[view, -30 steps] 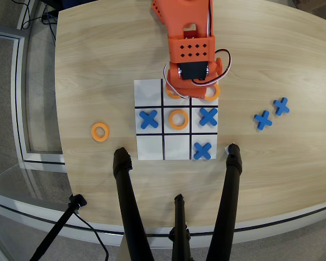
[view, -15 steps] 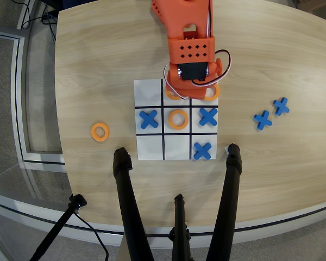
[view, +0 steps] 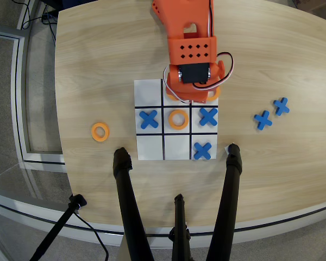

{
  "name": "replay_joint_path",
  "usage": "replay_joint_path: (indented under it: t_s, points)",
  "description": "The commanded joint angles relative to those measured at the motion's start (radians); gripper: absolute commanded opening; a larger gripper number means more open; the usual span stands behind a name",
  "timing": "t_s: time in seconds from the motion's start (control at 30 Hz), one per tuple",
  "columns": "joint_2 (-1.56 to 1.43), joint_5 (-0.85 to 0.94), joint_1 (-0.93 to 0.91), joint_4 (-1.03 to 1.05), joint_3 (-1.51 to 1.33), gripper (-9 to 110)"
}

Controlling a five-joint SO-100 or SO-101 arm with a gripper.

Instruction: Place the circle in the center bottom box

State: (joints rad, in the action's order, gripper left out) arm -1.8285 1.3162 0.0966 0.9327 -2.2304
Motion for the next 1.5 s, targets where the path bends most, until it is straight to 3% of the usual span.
replay_joint_path:
  t_s: [0.0,0.23,0.43,0.67,1.0,1.33,1.47]
  points:
    - [-0.06,0.003,-0.031,0.12,0.149,12]
    - [-0.29,0.11,-0.112,0.36,0.305,13]
    - [-0.772,0.242,-0.155,0.365,-0.156,13]
    - [-1.302,0.255,-0.137,0.425,-0.597,13]
    - [-1.516,0.264,-0.13,0.402,-0.871,13]
    - [-1.526,0.291,-0.127,0.379,-0.971,12]
    - [-1.528,0.291,-0.127,0.405,-0.971,0]
